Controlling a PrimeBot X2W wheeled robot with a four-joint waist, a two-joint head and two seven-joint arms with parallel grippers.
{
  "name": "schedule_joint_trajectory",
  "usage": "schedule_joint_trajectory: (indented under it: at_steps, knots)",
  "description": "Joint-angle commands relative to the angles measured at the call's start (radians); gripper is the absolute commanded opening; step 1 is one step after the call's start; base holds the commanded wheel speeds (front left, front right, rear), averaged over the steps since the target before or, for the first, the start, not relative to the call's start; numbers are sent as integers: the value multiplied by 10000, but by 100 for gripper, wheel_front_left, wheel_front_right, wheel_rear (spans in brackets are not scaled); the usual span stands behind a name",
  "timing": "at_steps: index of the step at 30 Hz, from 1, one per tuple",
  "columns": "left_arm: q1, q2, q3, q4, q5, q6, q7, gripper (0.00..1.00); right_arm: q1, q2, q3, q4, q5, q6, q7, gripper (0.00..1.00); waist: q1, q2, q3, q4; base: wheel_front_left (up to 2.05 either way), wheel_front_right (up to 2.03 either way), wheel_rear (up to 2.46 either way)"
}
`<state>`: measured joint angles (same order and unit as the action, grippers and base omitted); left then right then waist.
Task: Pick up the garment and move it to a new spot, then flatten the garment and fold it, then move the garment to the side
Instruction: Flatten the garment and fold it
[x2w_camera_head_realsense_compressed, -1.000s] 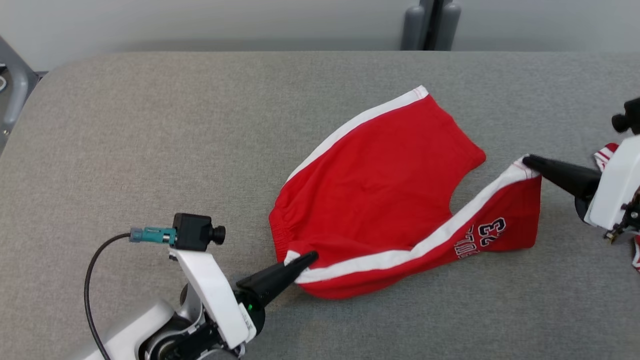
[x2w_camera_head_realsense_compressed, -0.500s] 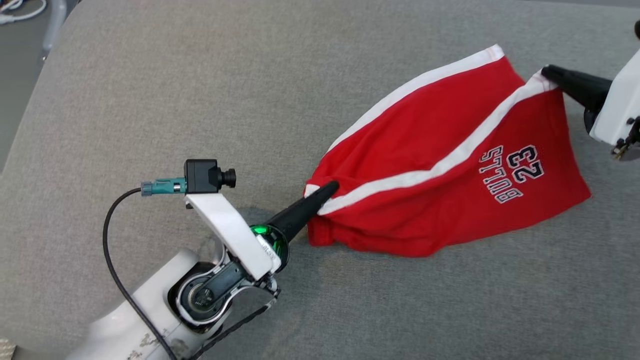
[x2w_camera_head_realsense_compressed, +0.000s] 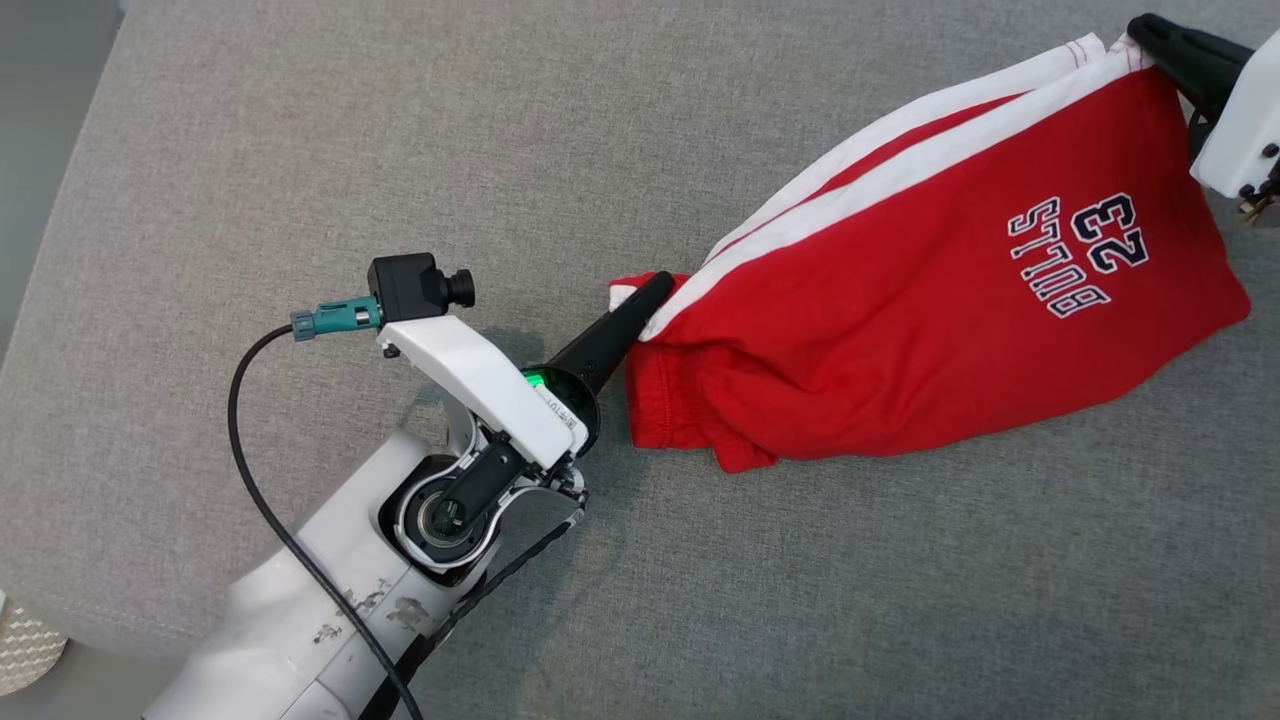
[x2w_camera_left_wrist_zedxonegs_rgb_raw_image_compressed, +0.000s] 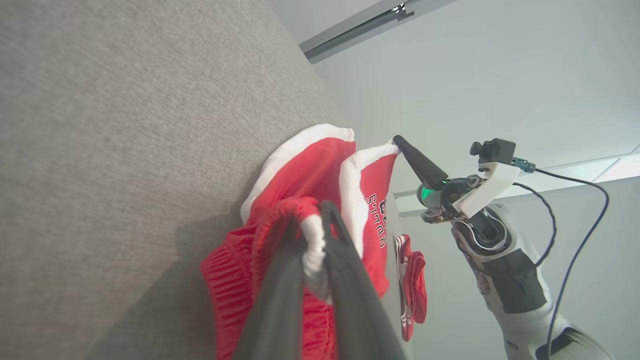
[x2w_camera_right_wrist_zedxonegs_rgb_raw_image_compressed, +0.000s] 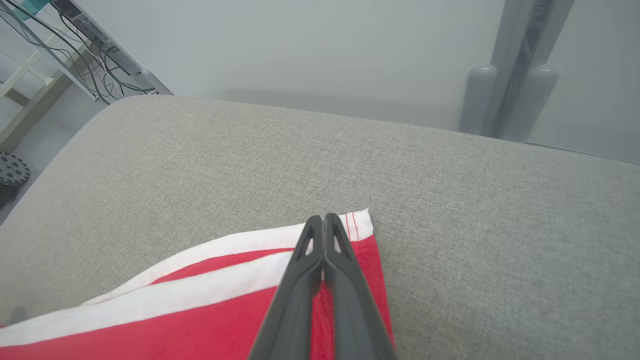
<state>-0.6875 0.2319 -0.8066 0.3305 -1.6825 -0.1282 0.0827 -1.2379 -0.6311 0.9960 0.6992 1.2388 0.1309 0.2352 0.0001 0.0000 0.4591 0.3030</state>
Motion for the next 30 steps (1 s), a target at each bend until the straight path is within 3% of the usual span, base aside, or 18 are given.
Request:
schedule_joint_trajectory:
  at_steps: [1, 18, 28, 29, 30]
  knots:
    - [-162, 7, 65, 76, 13, -32, -36, 0, -90, 1, 14, 73, -49, -5, -89, 0, -1, 0, 50, 31, 0, 0, 0]
    - [-755, -915, 603, 953, 536, -33, -653, 0, -649, 105, 452, 563, -427, -5, -1366, 0, -1, 0, 637, 321, 0, 0, 0]
    - [-930, -1155, 702, 1419, 769, -21, -819, 0, -951, 75, 812, 981, -504, -5, -1789, 0, -1, 0, 813, 371, 0, 0, 0]
    - [-931, -1159, 705, 1478, 803, -21, -813, 12, -1005, 75, 826, 1101, -569, -5, -1902, 0, -1, 0, 816, 366, 0, 0, 0]
    - [-930, -1165, 687, 1524, 832, -21, -826, 35, -1034, 108, 831, 1170, -605, -5, -2021, 42, -1, 0, 816, 358, 0, 0, 0]
